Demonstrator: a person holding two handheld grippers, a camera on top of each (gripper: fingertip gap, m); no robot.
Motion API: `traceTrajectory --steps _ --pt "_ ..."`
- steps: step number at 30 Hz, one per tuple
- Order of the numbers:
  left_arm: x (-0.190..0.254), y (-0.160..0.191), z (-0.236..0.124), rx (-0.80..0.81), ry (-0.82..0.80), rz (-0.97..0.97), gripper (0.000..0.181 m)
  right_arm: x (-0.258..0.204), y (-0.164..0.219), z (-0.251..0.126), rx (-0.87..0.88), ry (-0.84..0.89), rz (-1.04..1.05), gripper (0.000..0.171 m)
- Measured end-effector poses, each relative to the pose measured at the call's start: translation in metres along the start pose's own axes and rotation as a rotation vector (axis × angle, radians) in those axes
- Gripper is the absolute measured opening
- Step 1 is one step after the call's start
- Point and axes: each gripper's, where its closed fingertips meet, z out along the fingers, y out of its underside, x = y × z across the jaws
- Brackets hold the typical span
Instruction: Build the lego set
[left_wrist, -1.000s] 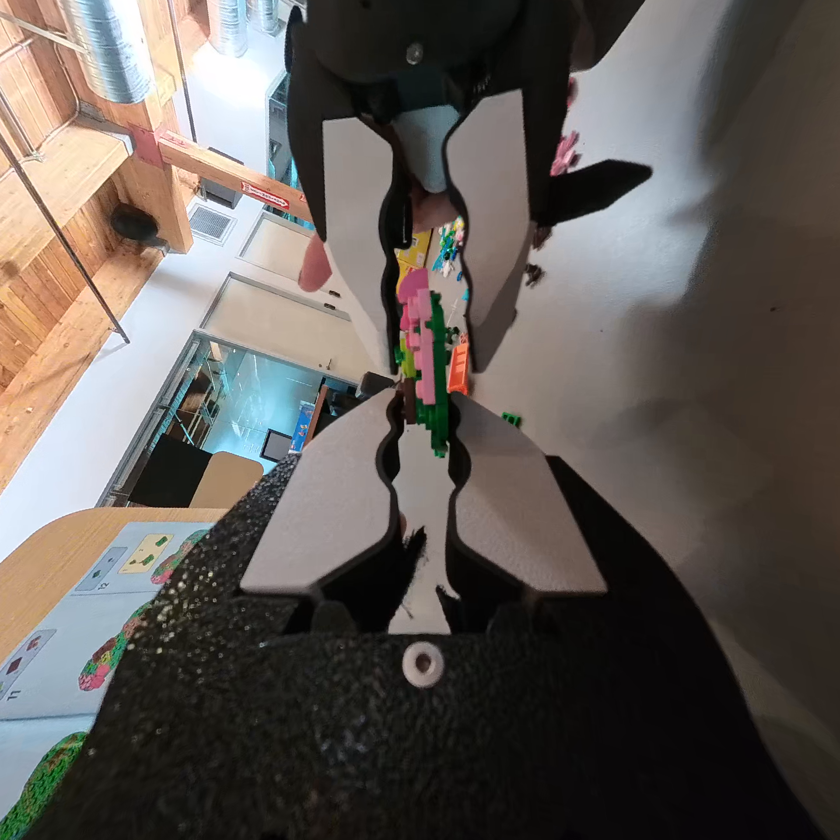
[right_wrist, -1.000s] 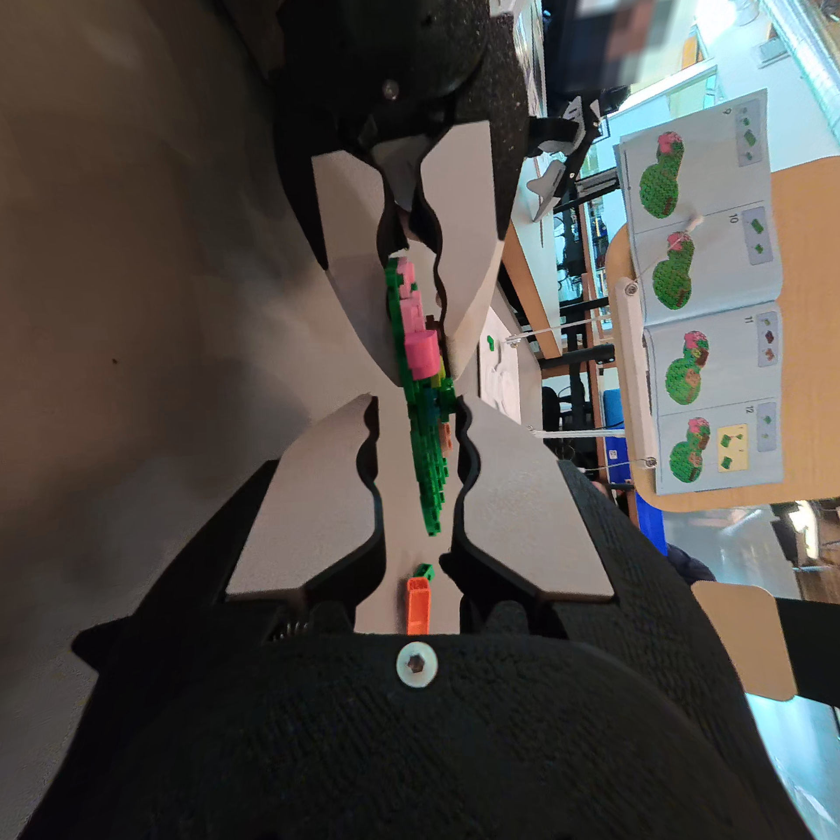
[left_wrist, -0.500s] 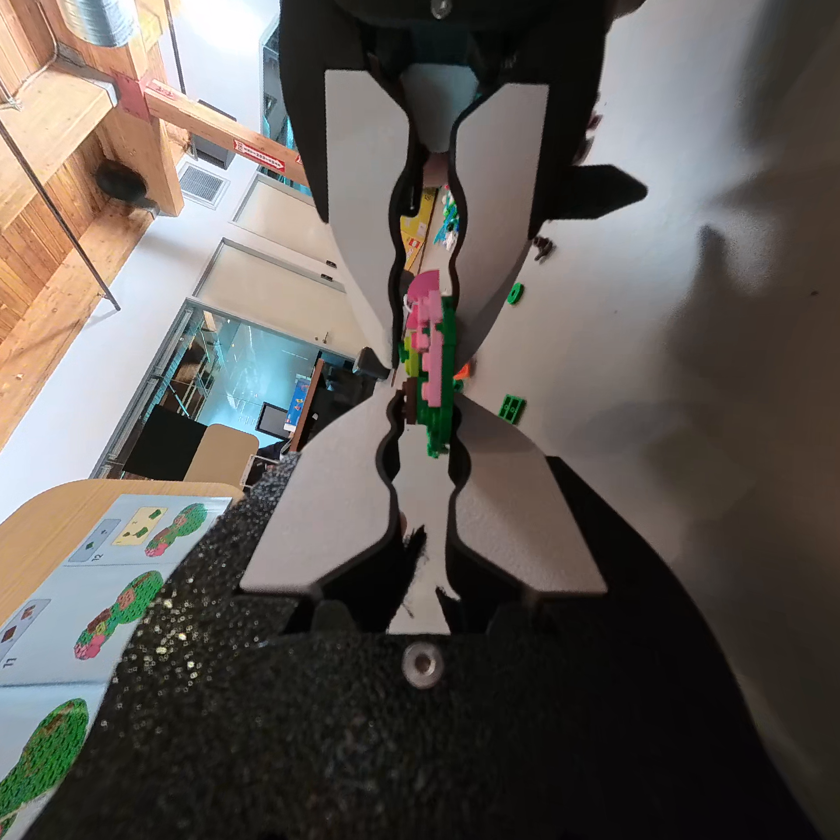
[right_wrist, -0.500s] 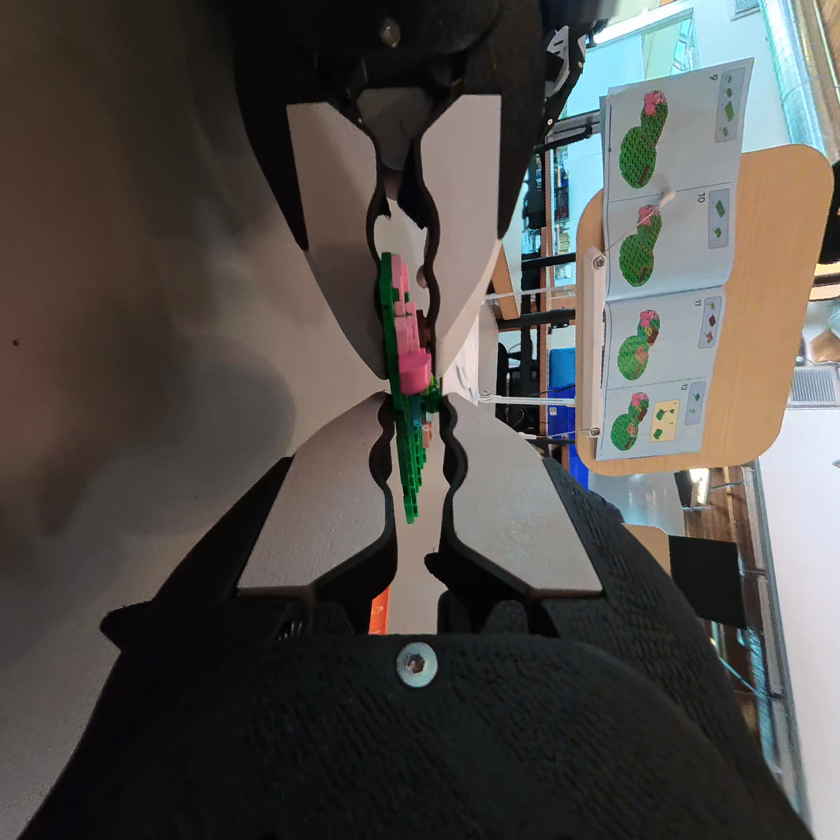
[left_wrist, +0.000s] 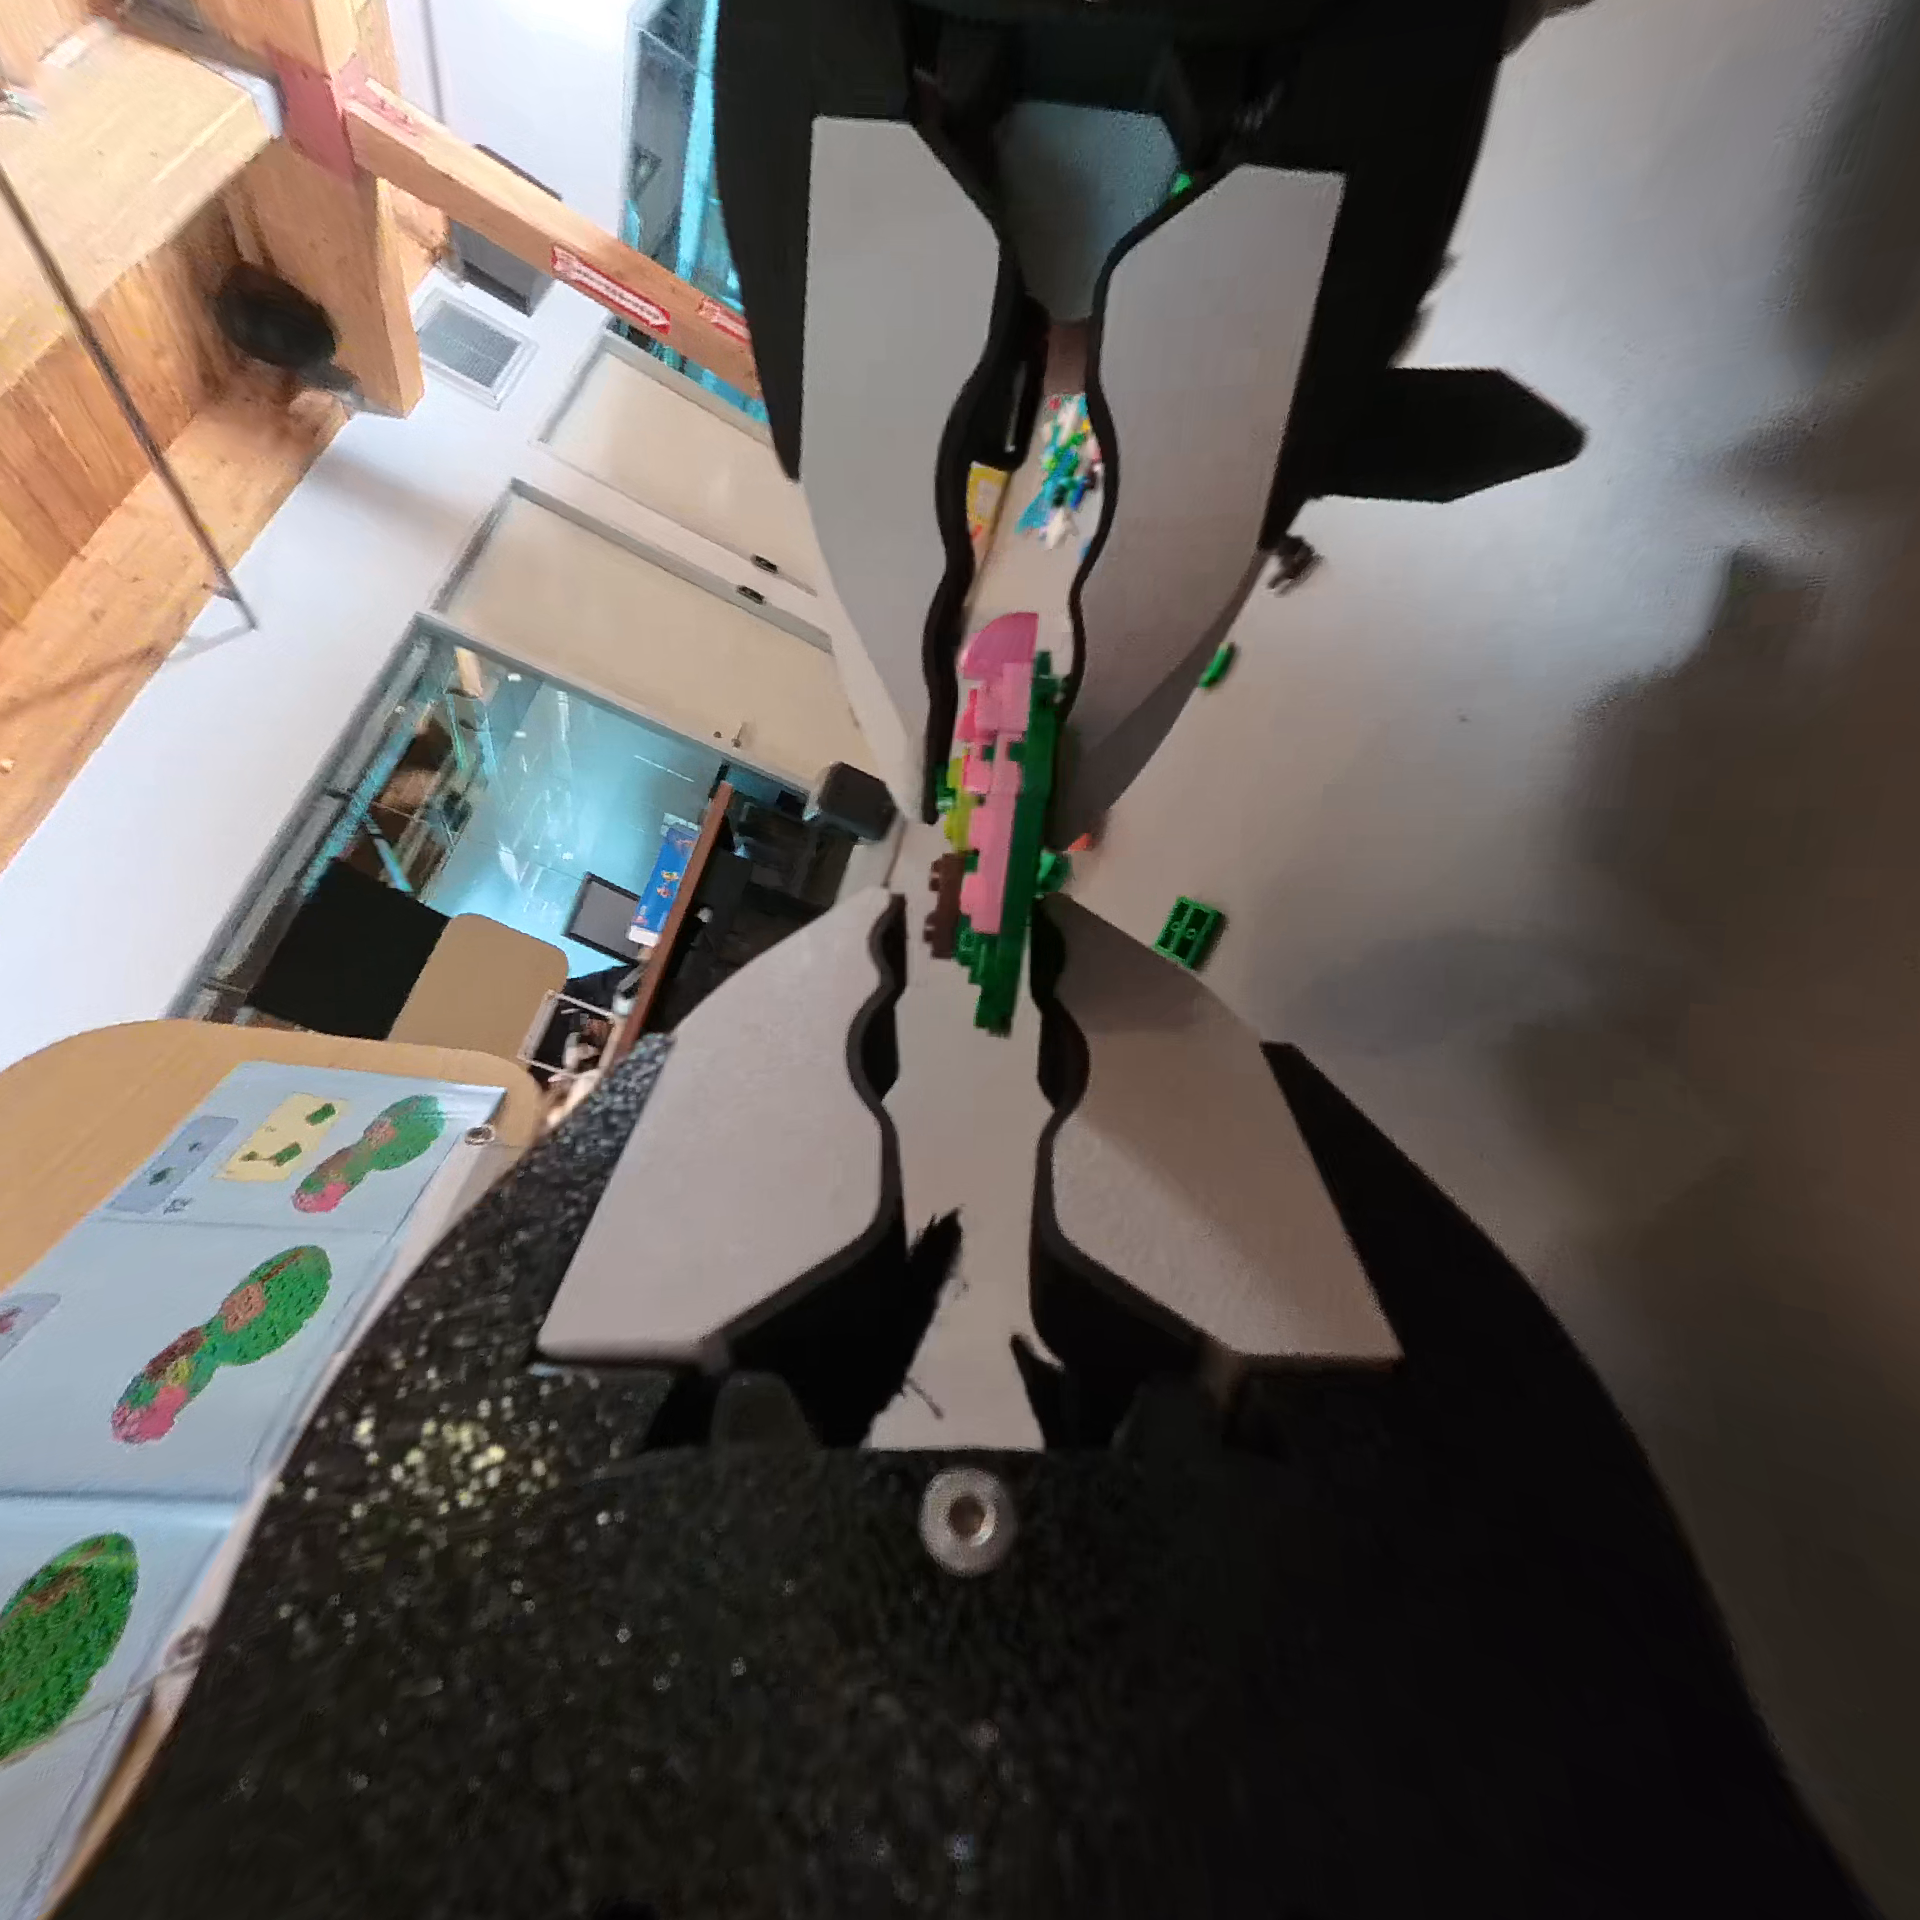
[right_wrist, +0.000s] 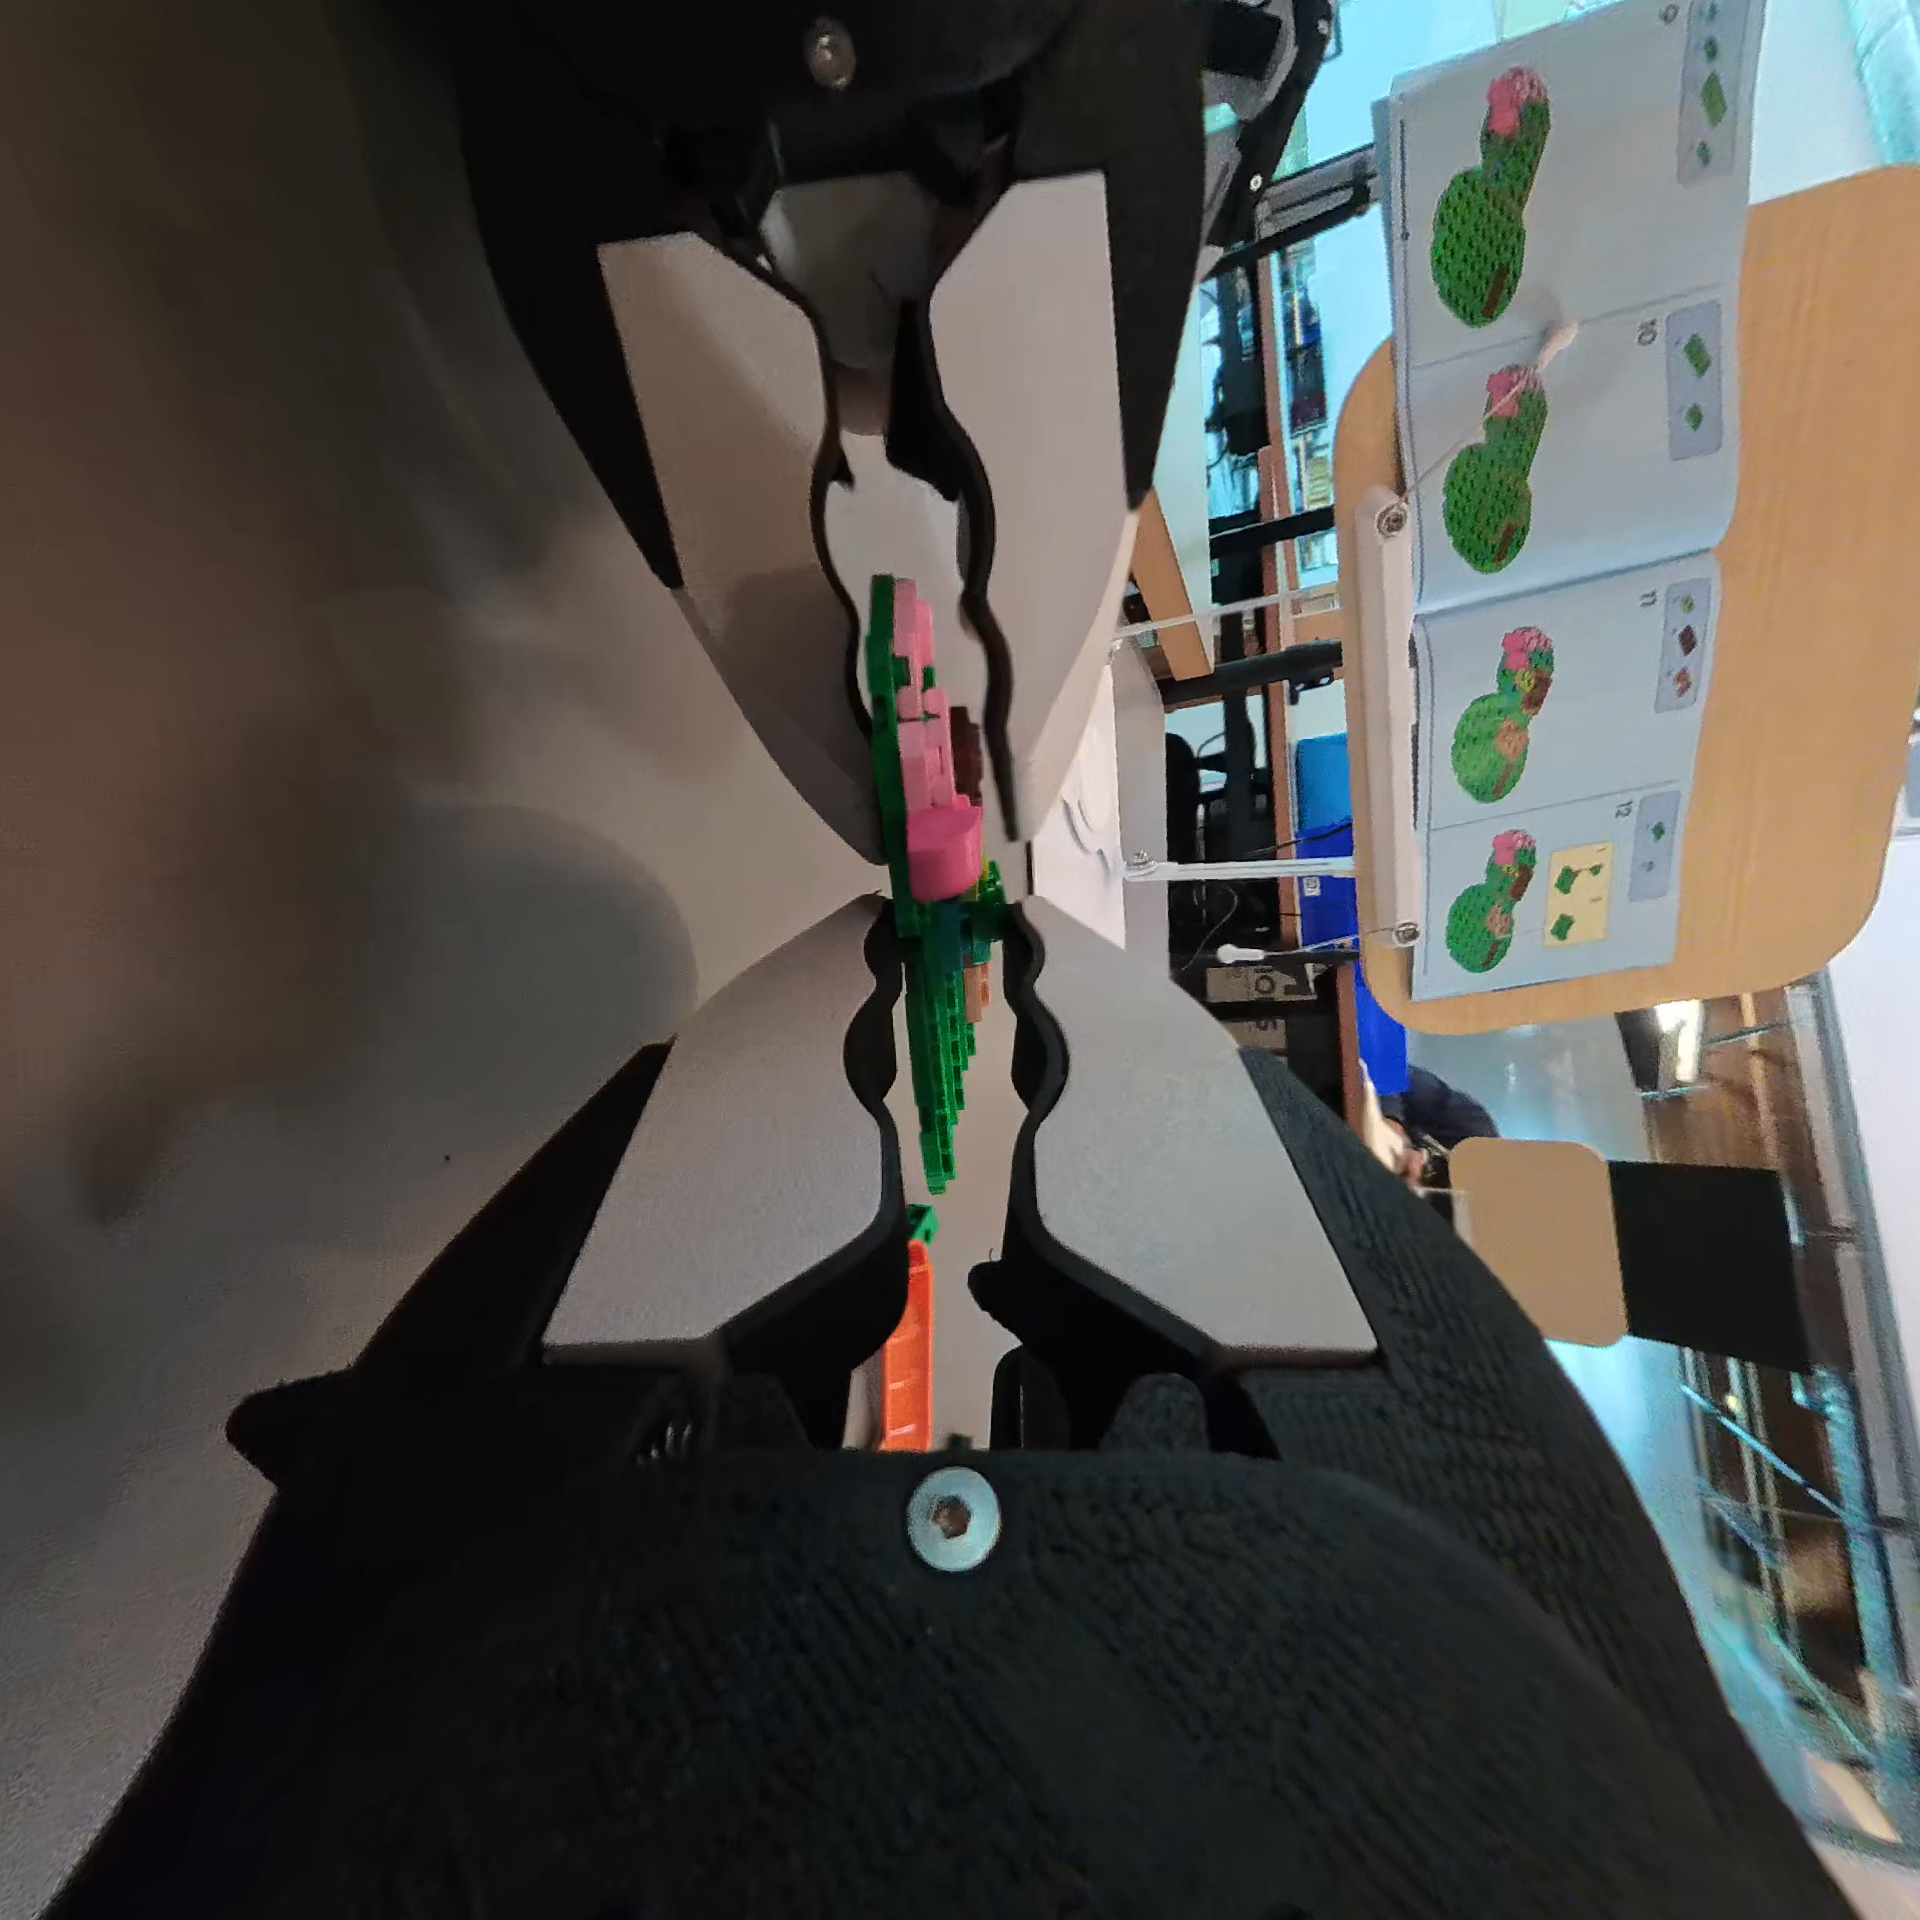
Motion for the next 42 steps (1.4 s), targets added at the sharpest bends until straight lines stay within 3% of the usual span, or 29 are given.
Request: traceTrajectory --steps 2,7,18,27,33,42 --pt "-0.003 -0.005 -0.002 0.022 -0.037 0.061 0.028 0.0 0.002 0.0 -0.008 -0.011 0.018 0.017" --pt "0.005 -0.007 -0.002 0.033 -0.019 0.154 0.019 -0.004 0.004 -0.001 -0.006 -0.043 0.044 0.017" --pt "0.004 -0.003 -0.001 -0.012 0.044 -0.041 0.016 0.002 0.003 0.001 -0.023 0.047 -0.036 0.019" --pt "0.009 -0.003 -0.001 -0.022 0.066 -0.016 0.016 -0.002 0.004 -0.001 -0.043 -0.007 -0.072 0.018" --pt "0.014 -0.003 0.0 -0.022 0.093 -0.018 0.016 -0.008 0.007 -0.001 -0.057 -0.086 0.075 0.018" --pt "0.016 0.001 0.002 -0.069 0.117 -0.056 0.016 -0.01 0.012 0.001 -0.106 -0.093 0.065 0.018"
